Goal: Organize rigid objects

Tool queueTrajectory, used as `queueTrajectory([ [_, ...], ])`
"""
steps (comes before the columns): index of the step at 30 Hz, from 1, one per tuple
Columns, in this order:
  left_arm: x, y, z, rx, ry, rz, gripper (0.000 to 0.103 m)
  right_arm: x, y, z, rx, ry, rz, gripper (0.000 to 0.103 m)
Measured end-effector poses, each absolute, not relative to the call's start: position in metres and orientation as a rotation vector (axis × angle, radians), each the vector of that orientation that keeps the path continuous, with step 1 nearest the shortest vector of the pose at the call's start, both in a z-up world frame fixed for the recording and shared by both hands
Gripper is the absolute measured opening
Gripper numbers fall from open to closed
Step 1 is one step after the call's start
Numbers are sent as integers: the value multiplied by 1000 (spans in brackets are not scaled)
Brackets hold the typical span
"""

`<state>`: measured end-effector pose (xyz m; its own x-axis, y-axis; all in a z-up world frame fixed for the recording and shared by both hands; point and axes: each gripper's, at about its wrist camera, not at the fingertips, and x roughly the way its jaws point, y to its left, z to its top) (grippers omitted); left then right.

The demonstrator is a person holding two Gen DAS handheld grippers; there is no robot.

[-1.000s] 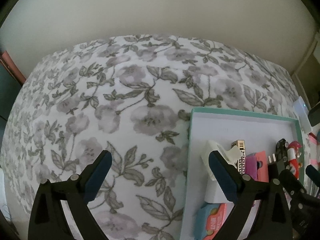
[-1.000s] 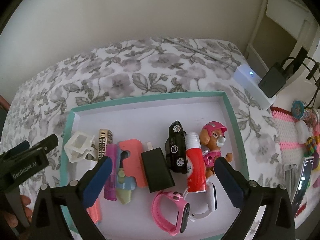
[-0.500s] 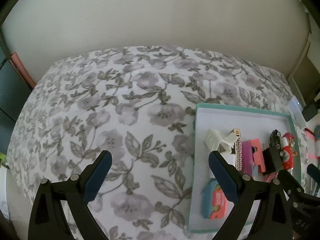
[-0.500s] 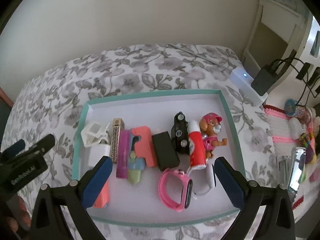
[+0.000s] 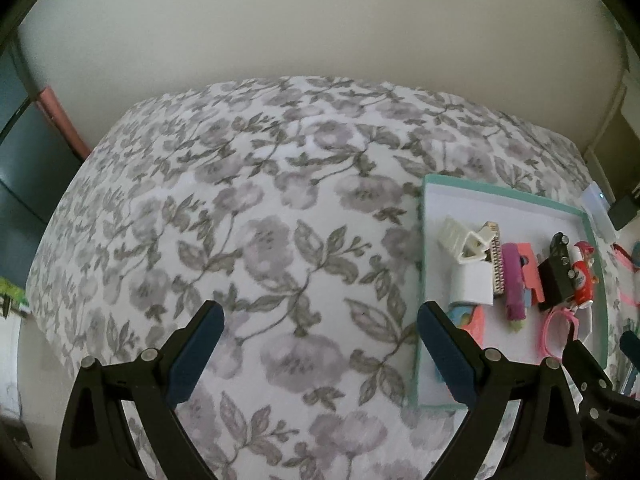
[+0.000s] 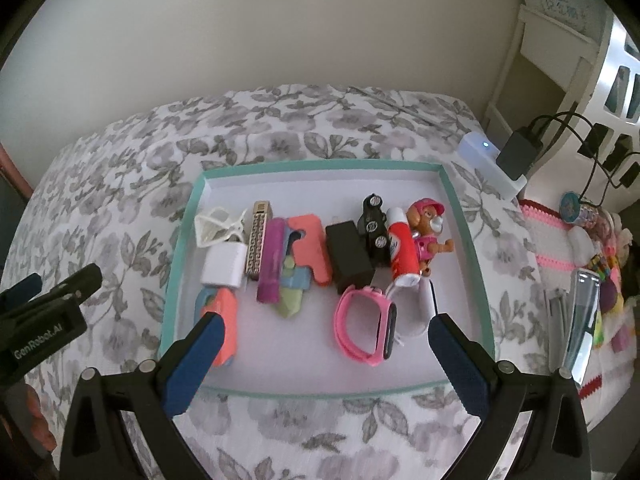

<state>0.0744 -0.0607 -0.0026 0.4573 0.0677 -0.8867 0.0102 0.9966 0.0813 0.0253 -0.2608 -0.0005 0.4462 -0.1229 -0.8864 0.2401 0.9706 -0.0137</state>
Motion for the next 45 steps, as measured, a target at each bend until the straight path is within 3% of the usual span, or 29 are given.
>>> queueTrajectory([
  [45,46,-47,0,143,1128,56,97,-7,-237,9,44,1091,-219,103],
])
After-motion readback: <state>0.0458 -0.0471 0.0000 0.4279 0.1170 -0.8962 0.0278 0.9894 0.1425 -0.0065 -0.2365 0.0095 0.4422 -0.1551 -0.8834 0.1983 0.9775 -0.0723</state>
